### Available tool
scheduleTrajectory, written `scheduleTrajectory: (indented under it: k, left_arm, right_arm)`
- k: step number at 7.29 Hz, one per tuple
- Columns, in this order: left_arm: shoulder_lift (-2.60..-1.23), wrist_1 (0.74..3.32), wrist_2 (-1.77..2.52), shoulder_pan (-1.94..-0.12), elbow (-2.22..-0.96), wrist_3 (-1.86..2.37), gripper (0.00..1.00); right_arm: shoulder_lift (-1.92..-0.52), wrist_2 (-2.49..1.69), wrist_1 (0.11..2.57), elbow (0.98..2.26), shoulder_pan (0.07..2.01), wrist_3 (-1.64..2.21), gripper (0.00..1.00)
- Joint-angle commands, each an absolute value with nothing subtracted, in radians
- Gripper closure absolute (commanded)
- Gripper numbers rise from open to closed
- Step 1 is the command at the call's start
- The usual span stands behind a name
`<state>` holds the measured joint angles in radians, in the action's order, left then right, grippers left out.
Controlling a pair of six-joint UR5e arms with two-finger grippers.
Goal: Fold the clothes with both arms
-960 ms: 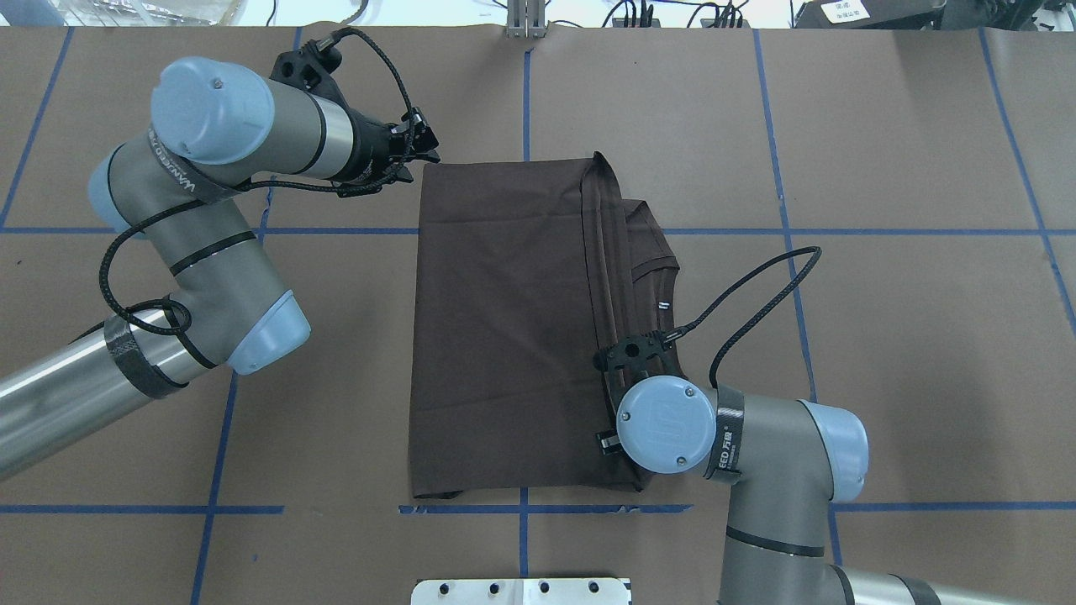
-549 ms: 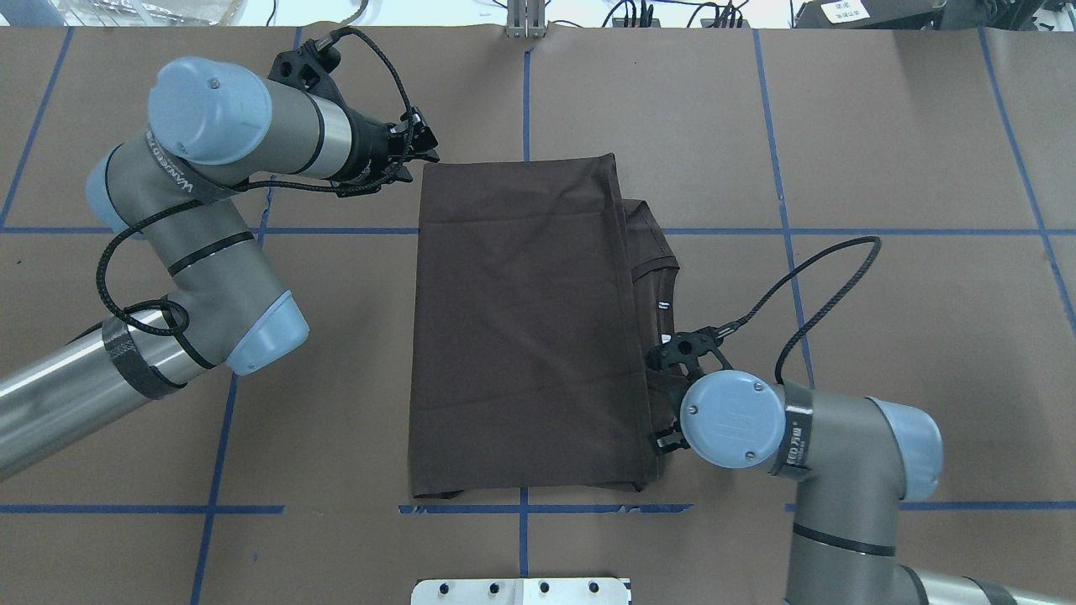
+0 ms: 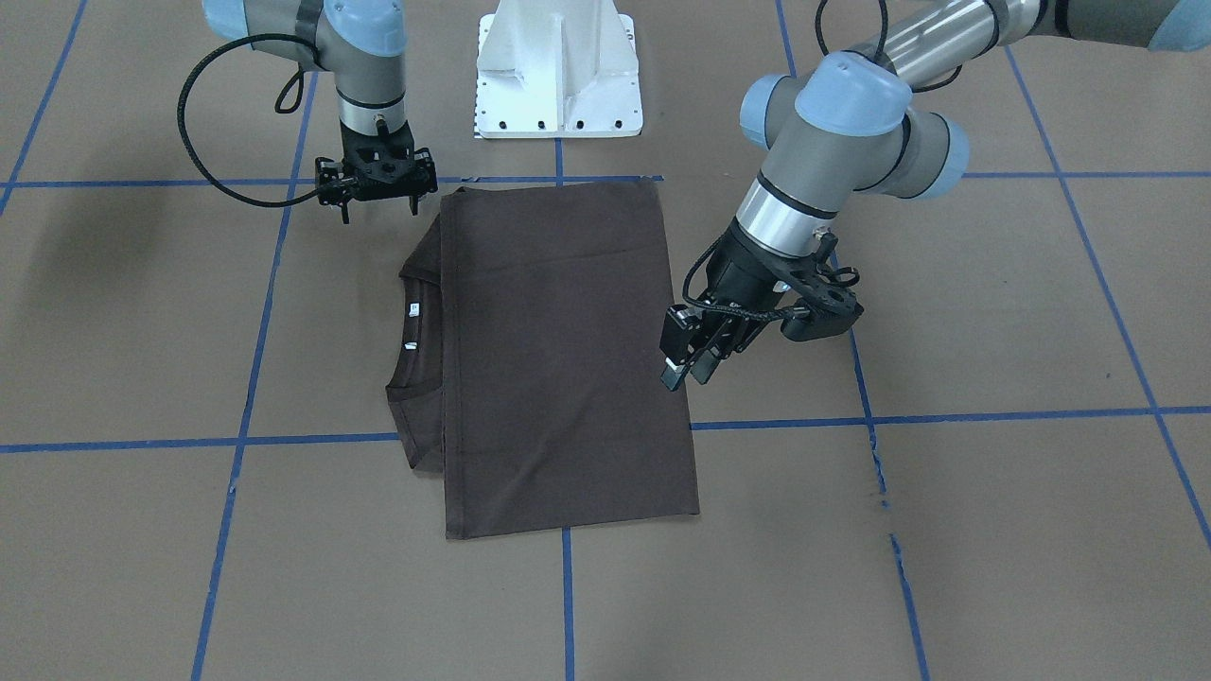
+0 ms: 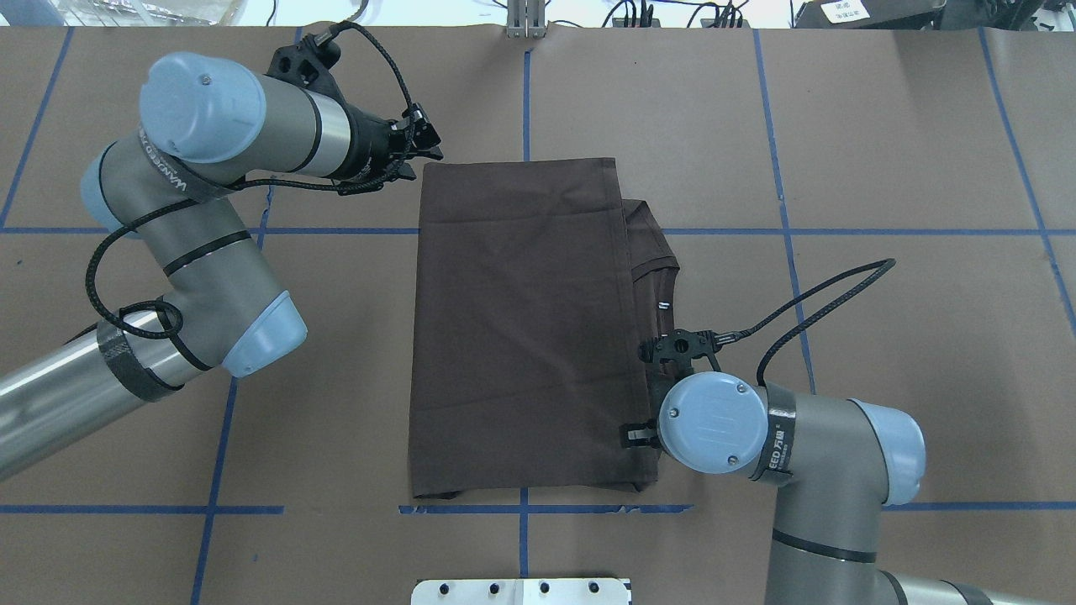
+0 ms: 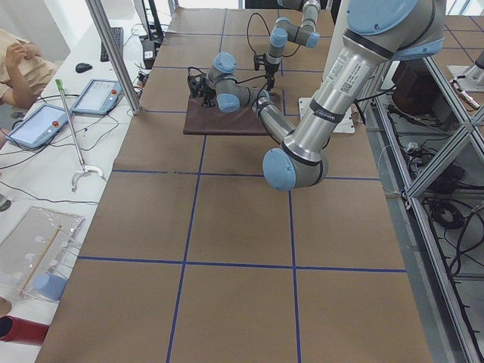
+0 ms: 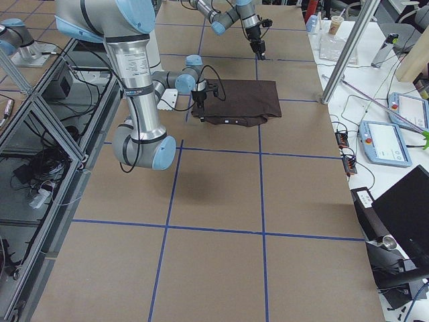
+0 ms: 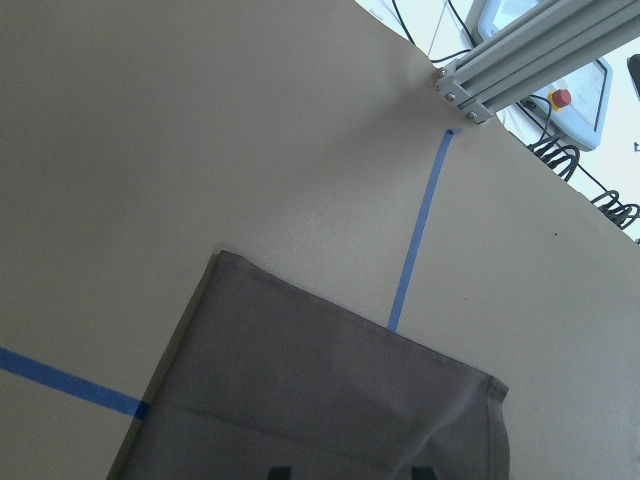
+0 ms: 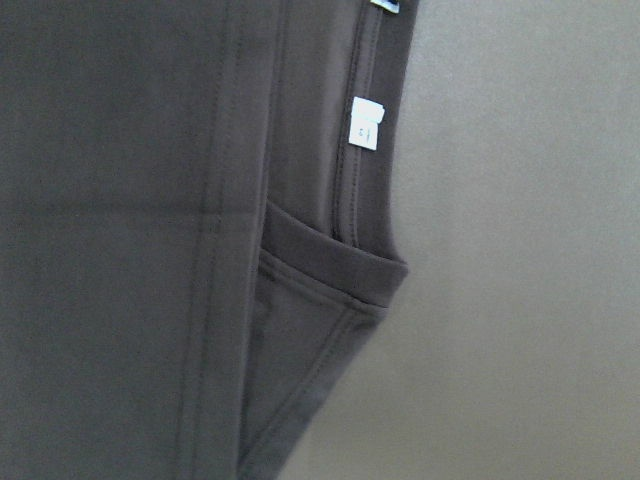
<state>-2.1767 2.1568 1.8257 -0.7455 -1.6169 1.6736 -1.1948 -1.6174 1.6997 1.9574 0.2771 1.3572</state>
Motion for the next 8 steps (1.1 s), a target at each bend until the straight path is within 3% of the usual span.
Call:
scheduleTrajectory:
  k: [1,3,8]
  left_arm:
    - [-2.175,2.157,1.825,-0.746,-1.62,1.674,0.5]
    - [-2.177,2.157,1.825,-0.746,-1.62,1.674,0.5]
    - [-2.177,2.157,1.825,-0.746,-1.621,1.677,0.5]
  right_arm:
    - [-1.196,-1.632,1.52,1.905,0.27,1.817,0.03]
    - [-1.201,-1.67,1.437,1.884,0.259,2.049,0.18]
    - [-1.204,-1.672,1.442,1.894,0.252,2.109,0.3]
